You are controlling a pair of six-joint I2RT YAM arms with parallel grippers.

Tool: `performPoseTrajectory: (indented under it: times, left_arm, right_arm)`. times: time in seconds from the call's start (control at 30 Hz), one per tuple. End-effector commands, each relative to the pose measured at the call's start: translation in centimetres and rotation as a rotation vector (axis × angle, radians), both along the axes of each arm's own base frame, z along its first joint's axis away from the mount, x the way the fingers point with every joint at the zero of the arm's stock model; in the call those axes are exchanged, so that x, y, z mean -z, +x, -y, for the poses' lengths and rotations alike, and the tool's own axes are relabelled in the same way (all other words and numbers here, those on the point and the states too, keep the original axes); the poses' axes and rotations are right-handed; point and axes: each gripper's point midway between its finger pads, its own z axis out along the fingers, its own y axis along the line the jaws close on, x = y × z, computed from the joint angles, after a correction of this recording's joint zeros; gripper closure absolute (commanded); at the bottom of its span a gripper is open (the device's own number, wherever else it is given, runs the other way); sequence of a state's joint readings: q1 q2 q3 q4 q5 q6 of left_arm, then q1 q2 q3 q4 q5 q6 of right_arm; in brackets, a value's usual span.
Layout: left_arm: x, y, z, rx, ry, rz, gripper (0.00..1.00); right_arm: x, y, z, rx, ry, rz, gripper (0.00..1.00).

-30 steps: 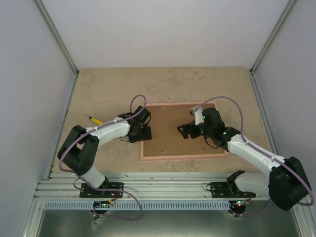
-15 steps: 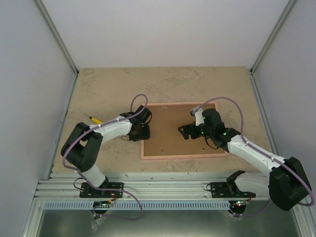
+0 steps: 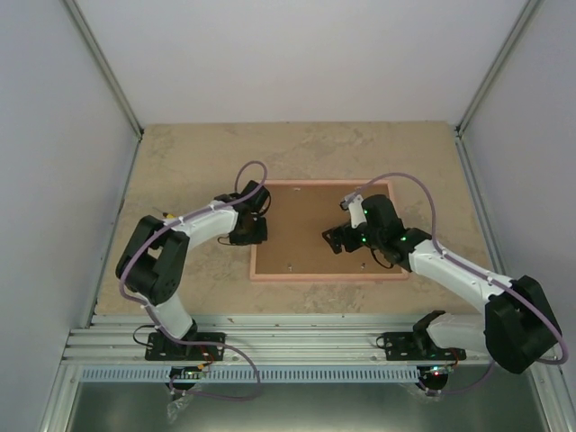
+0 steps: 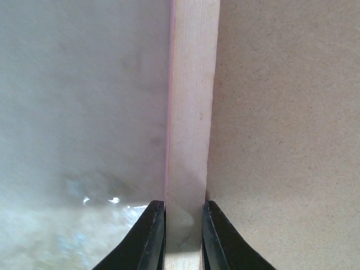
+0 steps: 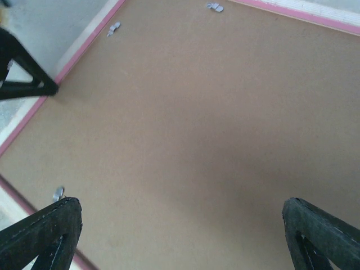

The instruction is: Take the photo out of the frame

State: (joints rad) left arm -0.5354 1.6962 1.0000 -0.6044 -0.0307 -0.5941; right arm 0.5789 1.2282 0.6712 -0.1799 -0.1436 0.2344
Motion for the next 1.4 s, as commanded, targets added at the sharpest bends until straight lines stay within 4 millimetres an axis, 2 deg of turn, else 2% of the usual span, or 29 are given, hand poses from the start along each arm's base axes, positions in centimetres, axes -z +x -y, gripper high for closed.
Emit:
performPoseTrajectory:
  times: [0.0,0.2,0.53,0.8,1.0,1.2,1.37]
  left_arm:
    - [-2.6,4.6,-2.3,-0.04,0.05,0.106,0.93]
    - [-3.6,8.0,-4.4,-0.026,0.074,0.113,0.95]
    - [-5.0,10.5,-5.9,0.023,0.084,0.107,0.95]
    - [-5.8,11.1,-5.7,0.043,0.056,0.097,0.96]
    - [-7.1,11.5,-5.2,0.057,0.033,0.111,0.96]
    - [-7.4,11.5,-5.1,0.064,0.03,0.112,0.96]
    - [-7.5,11.3,-4.7,0.073,0.004,0.107,0.96]
  right_arm:
    - [-1.1,0.7,-1.2,-0.061,-0.046,0.057,0.02]
    - [-1.2,0.5,-3.8,-0.165,-0.101,0.1,0.02]
    - [1.1,-1.2,-8.1,-0.298,-0.358,0.219,0.02]
    - [3.3,-0.9,-9.3,-0.299,-0.651,0.392,0.02]
    - [4.2,-0.3,-9.0,-0.25,-0.865,0.56,0.02]
    - [4.6,1.1,-9.7,-0.208,-0.964,0.671,0.04]
    - [6.0,2.0,-10.5,-0.229,-1.031,0.72,0.12]
